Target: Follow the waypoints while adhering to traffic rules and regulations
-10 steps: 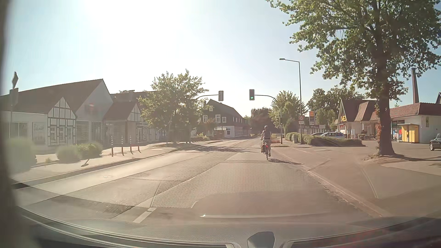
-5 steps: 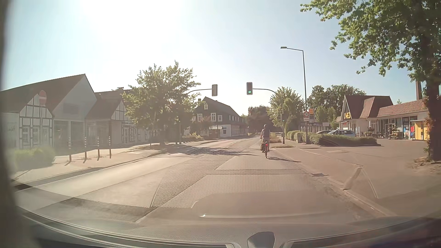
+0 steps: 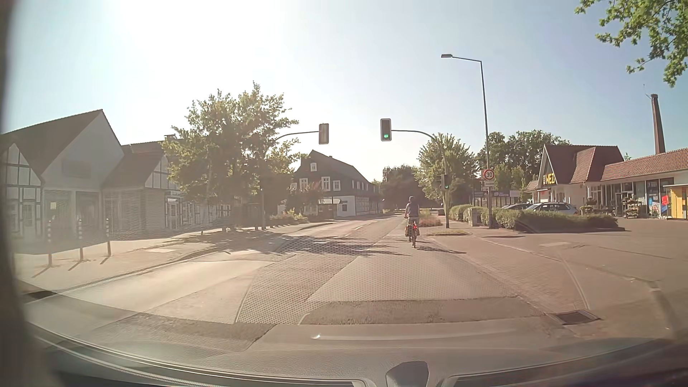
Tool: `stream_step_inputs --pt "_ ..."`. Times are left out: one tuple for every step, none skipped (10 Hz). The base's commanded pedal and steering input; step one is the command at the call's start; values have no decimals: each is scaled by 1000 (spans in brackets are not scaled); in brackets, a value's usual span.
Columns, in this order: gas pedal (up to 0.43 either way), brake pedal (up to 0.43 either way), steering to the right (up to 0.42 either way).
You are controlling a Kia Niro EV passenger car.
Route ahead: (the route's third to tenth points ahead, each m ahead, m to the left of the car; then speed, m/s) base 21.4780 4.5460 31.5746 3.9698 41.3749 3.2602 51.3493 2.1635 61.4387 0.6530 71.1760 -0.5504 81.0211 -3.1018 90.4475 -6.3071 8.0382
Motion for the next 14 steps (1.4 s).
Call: stream_step_inputs --pt "98 6 15" --pt "98 6 15" --pt "98 6 15" --pt "98 6 15" --pt "98 6 15" --pt "98 6 15" --pt "98 6 15" --pt "98 6 16" --pt "98 6 17" --pt "67 6 18" --pt "0 6 18" --pt "0 6 18" --pt "0 6 18" --pt "0 6 18"
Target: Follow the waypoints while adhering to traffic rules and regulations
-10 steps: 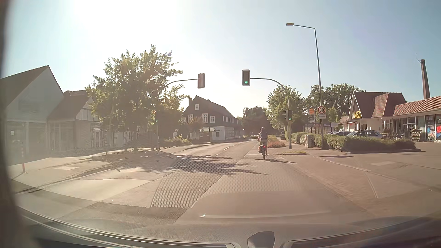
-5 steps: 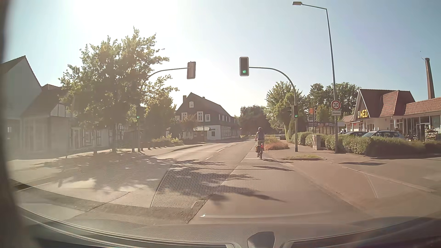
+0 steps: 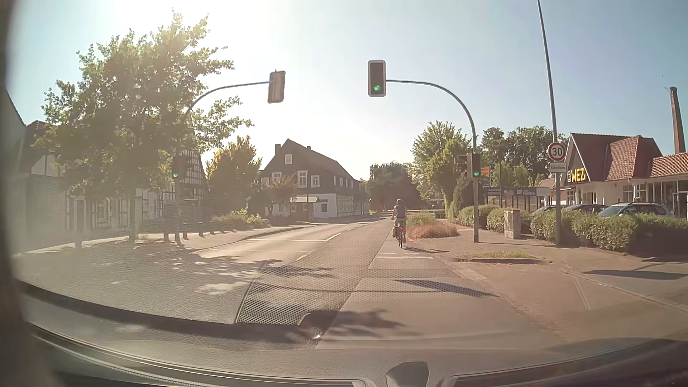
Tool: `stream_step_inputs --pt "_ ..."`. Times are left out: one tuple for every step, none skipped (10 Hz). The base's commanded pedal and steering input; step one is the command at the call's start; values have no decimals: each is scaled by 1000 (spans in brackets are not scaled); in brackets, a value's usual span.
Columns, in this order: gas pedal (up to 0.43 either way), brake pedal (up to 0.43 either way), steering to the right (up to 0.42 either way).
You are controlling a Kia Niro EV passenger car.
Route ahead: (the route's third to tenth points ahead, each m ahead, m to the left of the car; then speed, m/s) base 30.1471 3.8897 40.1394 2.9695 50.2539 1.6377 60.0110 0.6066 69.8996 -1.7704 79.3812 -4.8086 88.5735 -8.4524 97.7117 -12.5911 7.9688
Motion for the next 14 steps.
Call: stream_step_inputs --pt "0 6 18" --pt "0 6 18" --pt "0 6 15" --pt "0 6 9" --pt "0 6 8" --pt "0 6 7" --pt "0 0 7" --pt "0 6 7" --pt "0 6 6" --pt "0 6 3" --pt "0 6 2" --pt "0 6 2" --pt "0 6 1" --pt "0 6 0"
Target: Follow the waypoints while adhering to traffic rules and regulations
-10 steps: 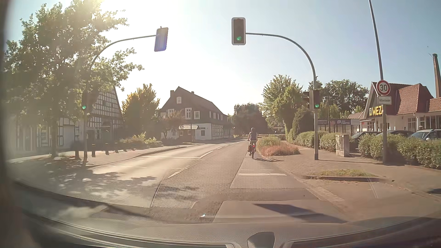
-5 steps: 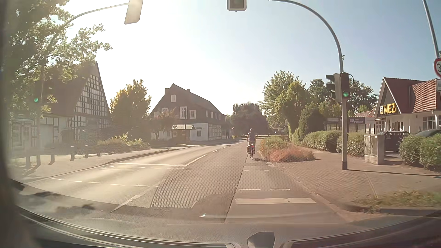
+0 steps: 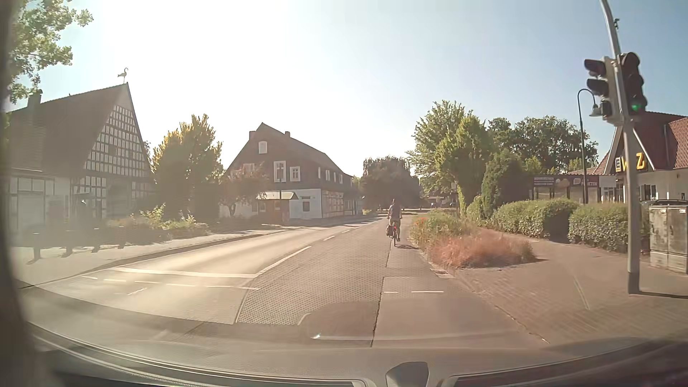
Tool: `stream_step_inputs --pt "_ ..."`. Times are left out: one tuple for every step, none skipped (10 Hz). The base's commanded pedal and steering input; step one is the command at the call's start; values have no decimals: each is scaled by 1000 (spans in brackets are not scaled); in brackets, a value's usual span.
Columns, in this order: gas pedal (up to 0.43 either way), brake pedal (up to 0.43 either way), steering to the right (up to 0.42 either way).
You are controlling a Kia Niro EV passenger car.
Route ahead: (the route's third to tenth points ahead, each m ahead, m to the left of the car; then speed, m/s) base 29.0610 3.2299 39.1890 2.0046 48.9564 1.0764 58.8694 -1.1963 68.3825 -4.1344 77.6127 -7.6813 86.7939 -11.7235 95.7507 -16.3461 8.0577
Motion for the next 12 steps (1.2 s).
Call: stream_step_inputs --pt "0 6 -1" --pt "0 6 -1" --pt "0 6 -1" --pt "0 6 -1" --pt "0 6 0" --pt "0 6 0" --pt "0 6 0" --pt "0 6 0" --pt "0 6 -1" --pt "0 6 0" --pt "0 6 0" --pt "0 6 1"
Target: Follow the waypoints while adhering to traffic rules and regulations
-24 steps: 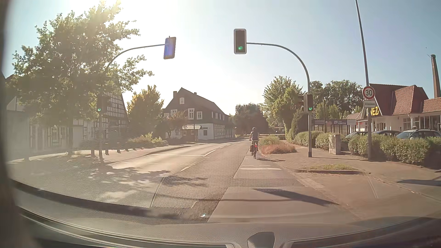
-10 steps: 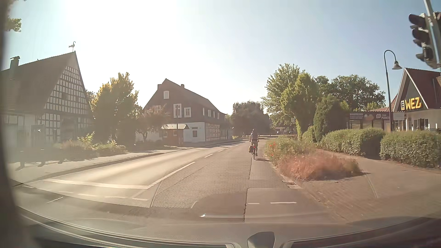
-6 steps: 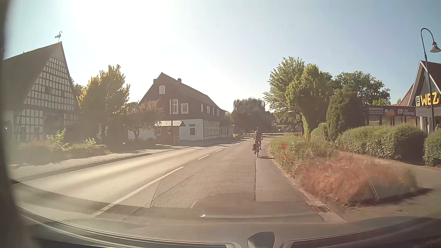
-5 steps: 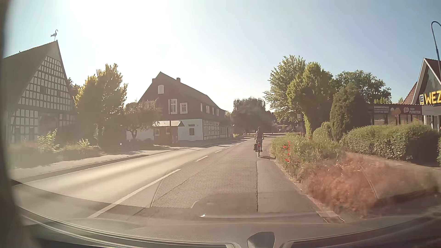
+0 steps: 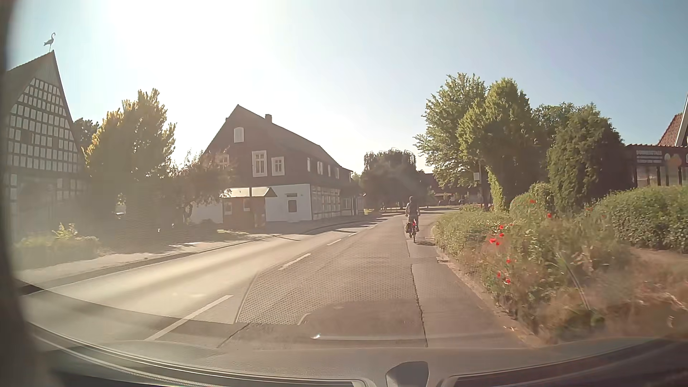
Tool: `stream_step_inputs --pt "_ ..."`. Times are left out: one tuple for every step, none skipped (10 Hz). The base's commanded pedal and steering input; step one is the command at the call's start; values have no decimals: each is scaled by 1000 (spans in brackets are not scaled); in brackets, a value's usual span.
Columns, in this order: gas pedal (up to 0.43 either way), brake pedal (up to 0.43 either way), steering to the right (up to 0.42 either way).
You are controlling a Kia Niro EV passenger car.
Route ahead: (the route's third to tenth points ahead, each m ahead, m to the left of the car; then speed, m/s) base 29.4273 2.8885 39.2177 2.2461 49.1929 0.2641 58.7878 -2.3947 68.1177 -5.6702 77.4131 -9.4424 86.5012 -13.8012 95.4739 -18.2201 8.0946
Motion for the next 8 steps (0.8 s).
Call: stream_step_inputs --pt "0 6 5" --pt "0 0 6" --pt "0 6 6" --pt "0 6 9" --pt "0 6 10" --pt "0 6 11" --pt "0 6 14" --pt "0 6 18"
